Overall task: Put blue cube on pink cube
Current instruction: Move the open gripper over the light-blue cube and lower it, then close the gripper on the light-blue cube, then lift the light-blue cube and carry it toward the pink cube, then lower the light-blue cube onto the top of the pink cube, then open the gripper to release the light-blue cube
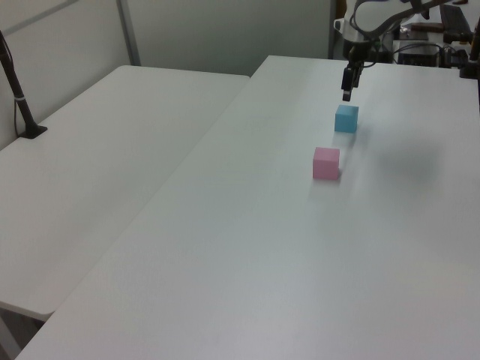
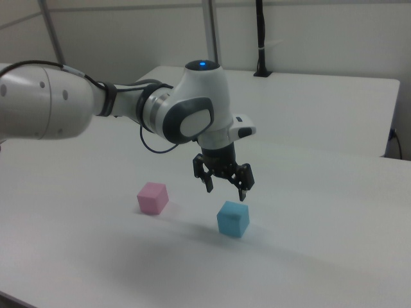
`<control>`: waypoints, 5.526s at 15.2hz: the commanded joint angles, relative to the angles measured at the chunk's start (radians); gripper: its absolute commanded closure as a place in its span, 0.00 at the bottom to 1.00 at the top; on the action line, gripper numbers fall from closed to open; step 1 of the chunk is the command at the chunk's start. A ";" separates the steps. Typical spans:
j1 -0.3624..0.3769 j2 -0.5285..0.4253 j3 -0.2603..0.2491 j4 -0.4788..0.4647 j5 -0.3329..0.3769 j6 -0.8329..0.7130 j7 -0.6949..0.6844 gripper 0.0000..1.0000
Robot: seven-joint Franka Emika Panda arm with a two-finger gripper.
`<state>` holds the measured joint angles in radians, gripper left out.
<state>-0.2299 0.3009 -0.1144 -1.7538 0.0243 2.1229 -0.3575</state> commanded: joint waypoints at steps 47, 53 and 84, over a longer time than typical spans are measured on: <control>0.155 -0.329 0.082 0.002 0.020 -0.370 0.190 0.39; 0.182 -0.302 0.111 -0.013 0.043 -0.324 0.224 0.39; 0.239 -0.114 0.177 -0.135 -0.078 -0.027 0.393 0.15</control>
<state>0.0009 0.1972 0.0662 -1.8717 -0.0291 2.0728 0.0079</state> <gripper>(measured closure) 0.216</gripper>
